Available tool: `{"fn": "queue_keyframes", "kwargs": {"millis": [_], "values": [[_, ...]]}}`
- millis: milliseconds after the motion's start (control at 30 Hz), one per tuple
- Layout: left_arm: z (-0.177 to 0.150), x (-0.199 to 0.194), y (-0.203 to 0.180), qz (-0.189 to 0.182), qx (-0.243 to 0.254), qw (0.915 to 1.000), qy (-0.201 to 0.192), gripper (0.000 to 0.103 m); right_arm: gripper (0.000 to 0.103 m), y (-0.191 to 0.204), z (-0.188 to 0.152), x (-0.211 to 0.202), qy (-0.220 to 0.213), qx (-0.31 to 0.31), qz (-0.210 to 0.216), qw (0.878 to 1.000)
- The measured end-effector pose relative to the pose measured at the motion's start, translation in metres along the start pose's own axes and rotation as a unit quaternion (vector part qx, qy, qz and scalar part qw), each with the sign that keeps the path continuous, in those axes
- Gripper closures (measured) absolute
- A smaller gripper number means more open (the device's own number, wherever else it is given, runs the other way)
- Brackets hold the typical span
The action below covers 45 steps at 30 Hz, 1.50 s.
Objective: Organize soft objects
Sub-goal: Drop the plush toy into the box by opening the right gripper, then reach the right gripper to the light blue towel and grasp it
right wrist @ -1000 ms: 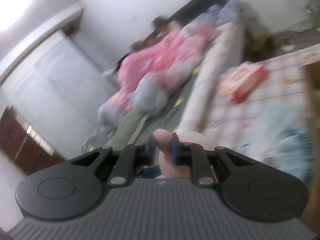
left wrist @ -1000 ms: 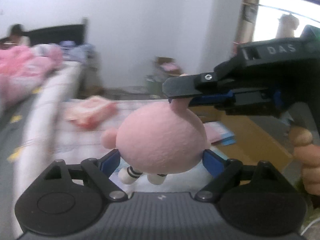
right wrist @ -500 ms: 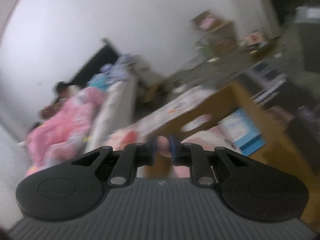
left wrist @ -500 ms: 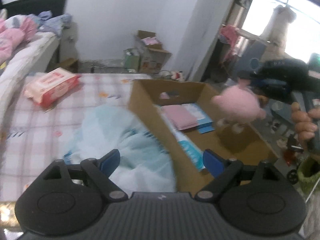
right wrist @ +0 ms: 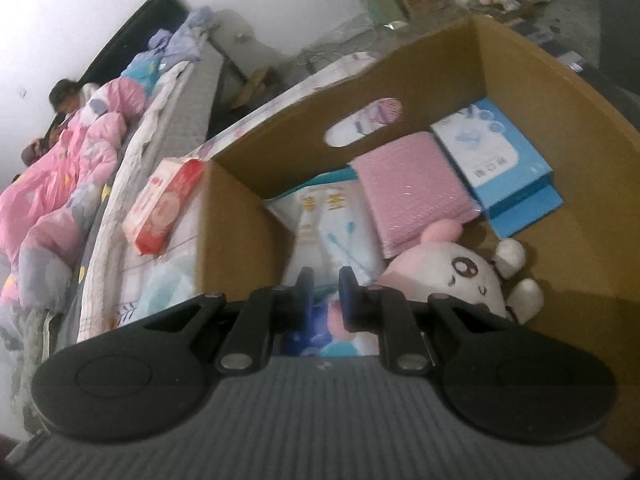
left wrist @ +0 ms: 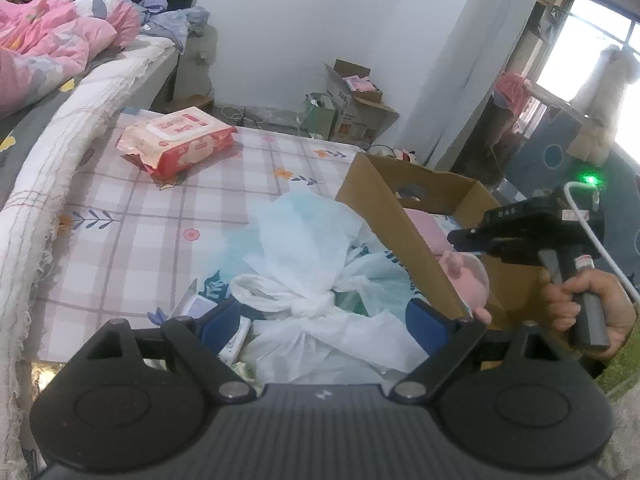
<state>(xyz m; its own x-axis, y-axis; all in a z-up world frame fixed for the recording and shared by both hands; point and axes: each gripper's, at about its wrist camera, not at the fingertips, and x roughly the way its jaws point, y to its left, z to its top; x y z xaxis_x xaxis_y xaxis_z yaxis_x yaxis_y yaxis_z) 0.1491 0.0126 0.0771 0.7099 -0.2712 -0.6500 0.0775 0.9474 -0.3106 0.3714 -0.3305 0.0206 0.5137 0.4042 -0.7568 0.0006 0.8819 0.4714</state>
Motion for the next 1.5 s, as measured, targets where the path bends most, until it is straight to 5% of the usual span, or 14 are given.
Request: {"fn": "queue_keyframes", "kwargs": {"millis": [300,500,667,900,1100,1267,1500], "values": [[-0.012,-0.018,0.008,0.013,0.005,0.9998,-0.014,0.012,0.075,0.022,-0.009,-0.067,-0.021,0.001,0.020,1.000],[-0.038,-0.050,0.024,0.053,0.020,0.9982,-0.020,0.012,0.059,0.057,-0.043,-0.119,-0.038,-0.036,0.084,0.995],[-0.065,-0.076,0.045,0.086,0.011,0.9961,-0.016,0.012,0.055,0.099,-0.080,-0.133,-0.019,-0.082,0.137,0.987],[-0.100,-0.099,0.069,0.114,-0.019,0.9933,-0.001,0.012,0.055,0.155,-0.130,-0.127,0.029,-0.132,0.196,0.971],[-0.126,-0.100,0.074,0.101,-0.041,0.9939,0.017,0.012,0.055,0.181,-0.176,-0.109,0.086,-0.151,0.230,0.957],[-0.143,-0.088,0.078,0.067,-0.074,0.9941,0.042,0.015,0.055,0.185,-0.212,-0.069,0.152,-0.159,0.207,0.953],[-0.158,-0.075,0.089,0.009,-0.128,0.9888,0.076,0.016,0.057,0.170,-0.239,-0.014,0.191,-0.147,0.167,0.956]]}}
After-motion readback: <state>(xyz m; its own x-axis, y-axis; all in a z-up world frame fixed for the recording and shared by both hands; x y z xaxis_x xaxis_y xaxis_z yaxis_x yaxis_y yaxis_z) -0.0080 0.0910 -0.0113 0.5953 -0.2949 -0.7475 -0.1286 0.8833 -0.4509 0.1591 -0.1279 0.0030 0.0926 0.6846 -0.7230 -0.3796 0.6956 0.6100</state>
